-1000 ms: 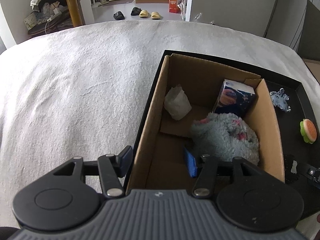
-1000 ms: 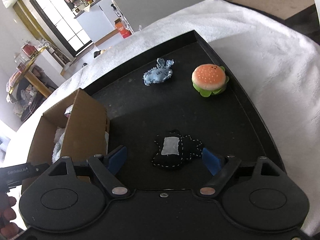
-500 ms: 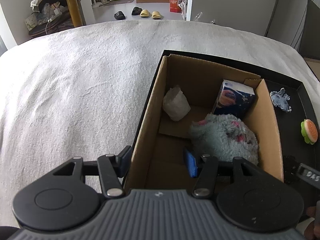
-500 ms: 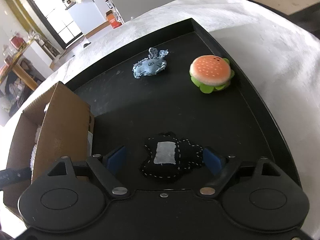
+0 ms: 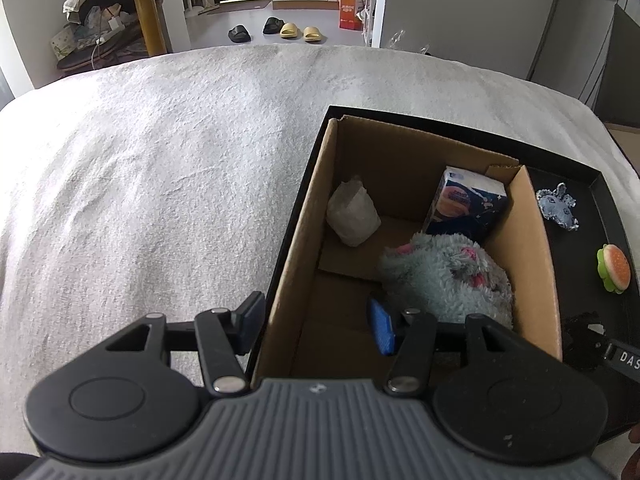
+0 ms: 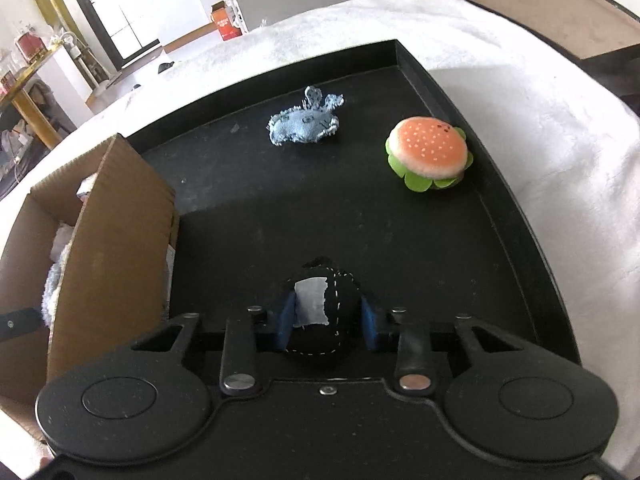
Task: Organize soft objects
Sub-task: 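Carry the black plush into the box and open the right tool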
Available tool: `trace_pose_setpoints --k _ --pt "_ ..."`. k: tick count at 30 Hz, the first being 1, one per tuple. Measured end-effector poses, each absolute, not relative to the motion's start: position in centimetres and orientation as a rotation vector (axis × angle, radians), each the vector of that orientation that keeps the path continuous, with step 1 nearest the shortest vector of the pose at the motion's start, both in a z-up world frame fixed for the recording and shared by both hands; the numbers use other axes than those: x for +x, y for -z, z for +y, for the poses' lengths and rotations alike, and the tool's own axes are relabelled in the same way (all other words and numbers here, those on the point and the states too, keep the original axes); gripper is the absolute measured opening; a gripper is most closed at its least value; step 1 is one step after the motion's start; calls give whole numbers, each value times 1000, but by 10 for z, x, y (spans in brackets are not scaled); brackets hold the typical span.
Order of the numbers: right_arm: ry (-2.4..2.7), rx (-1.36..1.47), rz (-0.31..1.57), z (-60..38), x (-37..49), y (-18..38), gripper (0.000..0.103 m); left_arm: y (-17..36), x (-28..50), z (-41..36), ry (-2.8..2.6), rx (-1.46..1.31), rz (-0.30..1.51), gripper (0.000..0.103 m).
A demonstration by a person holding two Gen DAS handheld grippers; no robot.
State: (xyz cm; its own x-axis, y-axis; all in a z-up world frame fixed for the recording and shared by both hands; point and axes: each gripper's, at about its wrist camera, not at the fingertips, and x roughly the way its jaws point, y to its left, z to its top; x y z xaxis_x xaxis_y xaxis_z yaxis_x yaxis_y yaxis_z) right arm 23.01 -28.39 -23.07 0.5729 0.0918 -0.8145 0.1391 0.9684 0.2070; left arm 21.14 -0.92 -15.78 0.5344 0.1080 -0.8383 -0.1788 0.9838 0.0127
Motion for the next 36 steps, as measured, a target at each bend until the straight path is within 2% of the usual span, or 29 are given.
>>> trace_pose_setpoints --k 36 --pt "-106 156 718 -218 218 122 33 143 196 23 -120 -238 955 54"
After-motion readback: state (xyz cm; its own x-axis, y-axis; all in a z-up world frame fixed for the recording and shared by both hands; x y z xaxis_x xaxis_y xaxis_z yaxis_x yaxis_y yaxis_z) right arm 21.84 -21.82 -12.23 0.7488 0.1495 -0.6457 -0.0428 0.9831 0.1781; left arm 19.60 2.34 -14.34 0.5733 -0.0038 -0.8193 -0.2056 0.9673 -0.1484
